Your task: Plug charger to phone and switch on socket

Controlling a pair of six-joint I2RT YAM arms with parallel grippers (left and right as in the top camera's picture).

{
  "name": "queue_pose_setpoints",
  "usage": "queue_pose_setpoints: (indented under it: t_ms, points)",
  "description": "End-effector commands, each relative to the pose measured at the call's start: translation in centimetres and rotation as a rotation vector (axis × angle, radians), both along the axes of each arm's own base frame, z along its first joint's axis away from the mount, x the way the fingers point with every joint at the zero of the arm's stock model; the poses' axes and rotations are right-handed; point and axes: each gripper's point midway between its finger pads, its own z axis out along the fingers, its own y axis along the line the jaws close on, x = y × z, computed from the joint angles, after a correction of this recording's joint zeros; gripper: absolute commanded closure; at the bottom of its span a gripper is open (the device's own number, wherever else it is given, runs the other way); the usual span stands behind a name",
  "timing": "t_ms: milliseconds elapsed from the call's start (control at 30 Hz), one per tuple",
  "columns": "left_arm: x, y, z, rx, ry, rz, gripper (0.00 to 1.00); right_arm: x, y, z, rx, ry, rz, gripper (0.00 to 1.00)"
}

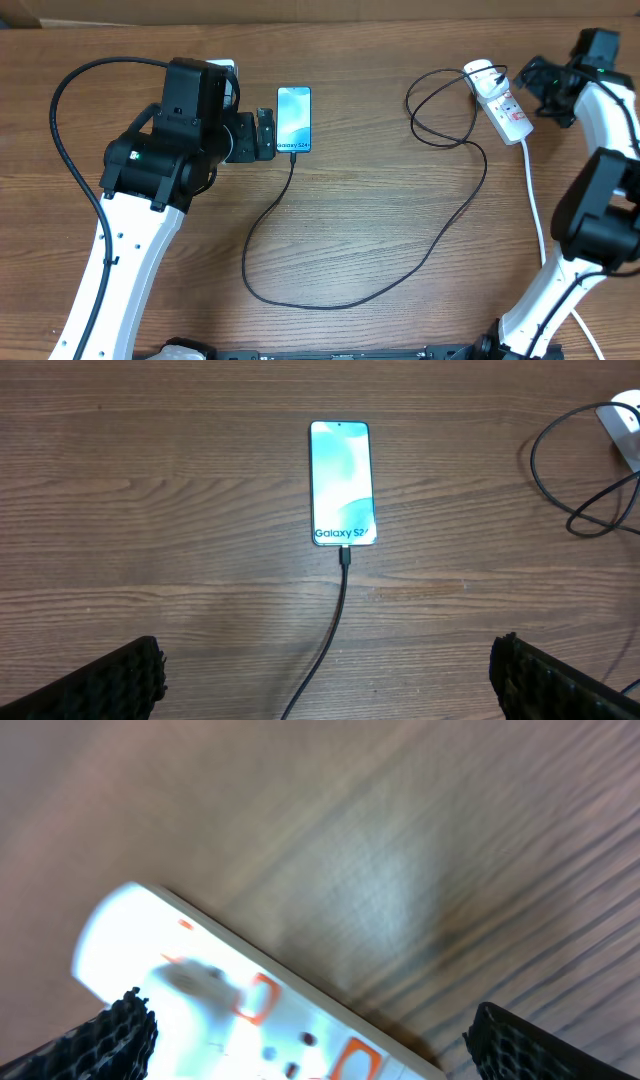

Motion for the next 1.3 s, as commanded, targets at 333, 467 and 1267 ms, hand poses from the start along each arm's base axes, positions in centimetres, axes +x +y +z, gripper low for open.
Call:
queue_pose_setpoints:
  t_ms: [333,467,1267]
  points:
    - [0.0,0.1,-0.3,0.002,0.002,0.016,0.00,-0.4,-2.3,-0.4,-0.042,0.012,-0.125,0.00]
    - [0.1,0.1,-0.2,0.002,0.000,0.016,0.01,-0.5,-2.2,-2.6,-0.029,0.049,-0.122,0.00]
    - [0.0,0.1,-0.2,0.002,0.001,0.016,0.01,0.3,1.1,-6.1,-0.022,0.106,-0.056,0.00]
